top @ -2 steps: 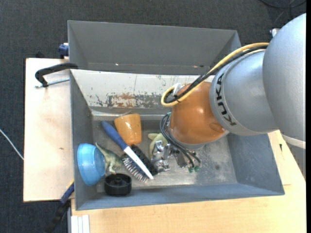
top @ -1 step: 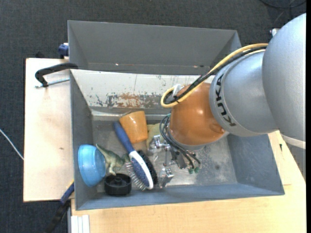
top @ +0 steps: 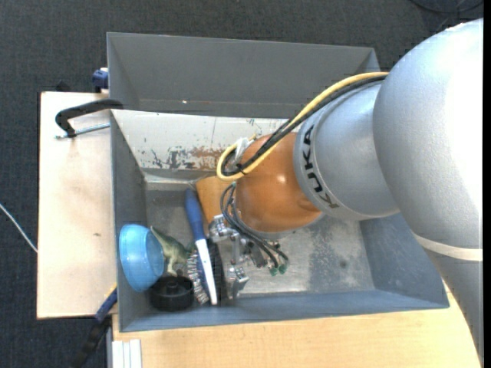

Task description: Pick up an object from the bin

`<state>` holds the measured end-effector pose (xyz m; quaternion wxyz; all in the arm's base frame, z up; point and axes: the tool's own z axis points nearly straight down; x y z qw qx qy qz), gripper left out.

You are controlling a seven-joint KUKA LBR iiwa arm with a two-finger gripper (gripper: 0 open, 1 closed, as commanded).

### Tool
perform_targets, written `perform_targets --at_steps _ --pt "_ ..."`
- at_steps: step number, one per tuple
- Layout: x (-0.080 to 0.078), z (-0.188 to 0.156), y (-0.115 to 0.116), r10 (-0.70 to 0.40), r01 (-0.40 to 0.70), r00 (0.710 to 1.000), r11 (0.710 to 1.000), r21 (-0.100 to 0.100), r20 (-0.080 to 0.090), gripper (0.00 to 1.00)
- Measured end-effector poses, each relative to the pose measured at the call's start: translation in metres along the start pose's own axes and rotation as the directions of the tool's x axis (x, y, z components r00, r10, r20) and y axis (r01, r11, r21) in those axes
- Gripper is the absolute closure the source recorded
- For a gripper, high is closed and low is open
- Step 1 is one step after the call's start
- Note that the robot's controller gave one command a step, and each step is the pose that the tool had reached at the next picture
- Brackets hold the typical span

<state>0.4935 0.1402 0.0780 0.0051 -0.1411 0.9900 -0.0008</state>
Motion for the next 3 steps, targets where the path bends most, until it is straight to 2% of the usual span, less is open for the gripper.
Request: perform_targets --at_steps 1,2,3 --pt "-0.026 0.002 0.053 -0.428 0.428 0.904 0.904 0.011 0.002 0.0" --pt "-0.042 -0.078 -0.023 -0.174 0.174 0.985 0.985 -0.001 0.002 0.0" --pt "-0.06 -0.044 0.001 -0.207 0.207 0.978 0.978 0.001 0.012 0.0"
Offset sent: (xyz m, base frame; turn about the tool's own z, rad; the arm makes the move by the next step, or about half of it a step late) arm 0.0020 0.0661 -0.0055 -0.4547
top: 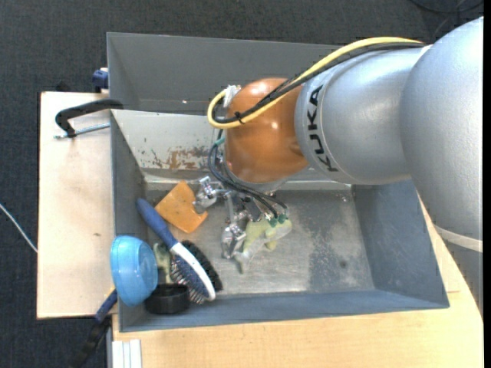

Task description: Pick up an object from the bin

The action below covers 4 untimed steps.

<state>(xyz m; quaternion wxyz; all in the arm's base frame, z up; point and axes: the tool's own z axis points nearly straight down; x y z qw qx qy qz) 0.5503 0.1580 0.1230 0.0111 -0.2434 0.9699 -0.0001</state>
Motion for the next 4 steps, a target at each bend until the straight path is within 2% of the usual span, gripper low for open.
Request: perform_targets --at_steps 1,2,3,4 --pt "-0.029 0.013 0.009 0.094 -0.094 0.996 0.996 0.001 0.003 0.0" --pt "0.019 0.002 0.06 -0.205 0.205 0.978 0.979 0.011 0.025 0.0" --pt "-0.003 0.021 0.068 -0.415 0.415 0.91 0.91 0.029 0.01 0.0" --pt "0.019 -0.023 0.084 -0.516 0.516 0.857 0.857 -0.007 -0.005 0.0"
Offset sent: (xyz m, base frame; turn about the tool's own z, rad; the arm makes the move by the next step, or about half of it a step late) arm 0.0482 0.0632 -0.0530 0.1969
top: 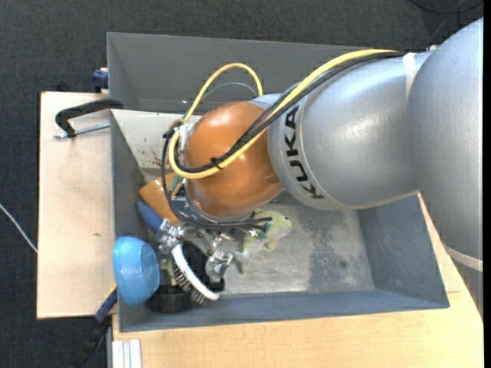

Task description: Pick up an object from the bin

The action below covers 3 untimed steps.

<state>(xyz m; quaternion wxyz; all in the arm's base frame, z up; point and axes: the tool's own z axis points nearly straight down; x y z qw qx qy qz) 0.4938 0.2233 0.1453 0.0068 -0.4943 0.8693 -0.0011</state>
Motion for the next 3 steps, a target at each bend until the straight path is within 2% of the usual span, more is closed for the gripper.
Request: perform_targets --at_steps 1,2,3 --pt "-0.019 0.045 -0.031 -0.478 0.478 0.878 0.878 0.021 0.003 0.0" --pt "-0.015 0.051 -0.042 -0.518 0.518 0.855 0.855 0.014 0.008 0.0" --pt "-0.038 0.062 -0.067 -0.801 0.801 0.598 0.598 -0.008 0.004 0.0"
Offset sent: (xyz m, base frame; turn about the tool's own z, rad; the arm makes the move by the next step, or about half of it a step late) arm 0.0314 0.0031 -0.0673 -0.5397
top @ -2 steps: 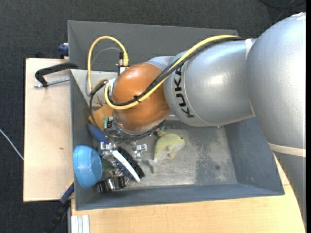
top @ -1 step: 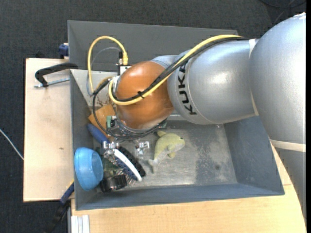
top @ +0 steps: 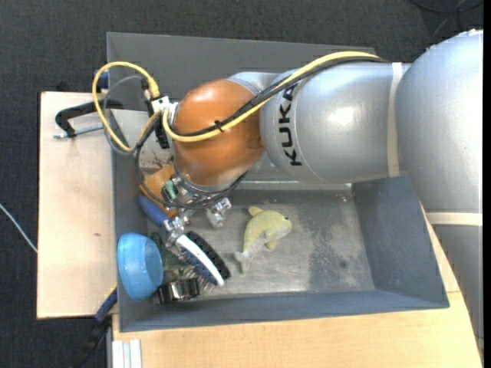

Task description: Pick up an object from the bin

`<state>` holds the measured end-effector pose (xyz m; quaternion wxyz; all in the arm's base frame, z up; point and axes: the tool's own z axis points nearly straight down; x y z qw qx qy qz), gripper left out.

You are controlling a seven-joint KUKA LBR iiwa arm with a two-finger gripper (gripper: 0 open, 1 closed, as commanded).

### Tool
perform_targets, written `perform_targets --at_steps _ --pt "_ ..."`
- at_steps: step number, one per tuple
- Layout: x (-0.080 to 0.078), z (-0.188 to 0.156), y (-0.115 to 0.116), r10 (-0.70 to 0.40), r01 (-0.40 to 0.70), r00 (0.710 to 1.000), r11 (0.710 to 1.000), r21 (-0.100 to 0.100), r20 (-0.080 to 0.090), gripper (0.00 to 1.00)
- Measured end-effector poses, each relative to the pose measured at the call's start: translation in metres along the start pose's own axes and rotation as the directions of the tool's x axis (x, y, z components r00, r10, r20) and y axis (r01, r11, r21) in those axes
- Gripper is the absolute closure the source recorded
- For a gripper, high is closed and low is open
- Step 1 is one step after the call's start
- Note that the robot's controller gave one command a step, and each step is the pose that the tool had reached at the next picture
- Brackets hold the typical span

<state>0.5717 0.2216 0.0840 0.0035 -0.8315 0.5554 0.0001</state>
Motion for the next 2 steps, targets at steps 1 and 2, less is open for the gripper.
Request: perform_targets --at_steps 1,2 --pt "-0.004 0.001 0.003 -0.004 0.004 1.0 1.0 -0.012 0.005 1.0" --pt "0.004 -0.137 0.0 -0.027 0.027 1.0 1.0 0.007 -0.002 1.0"
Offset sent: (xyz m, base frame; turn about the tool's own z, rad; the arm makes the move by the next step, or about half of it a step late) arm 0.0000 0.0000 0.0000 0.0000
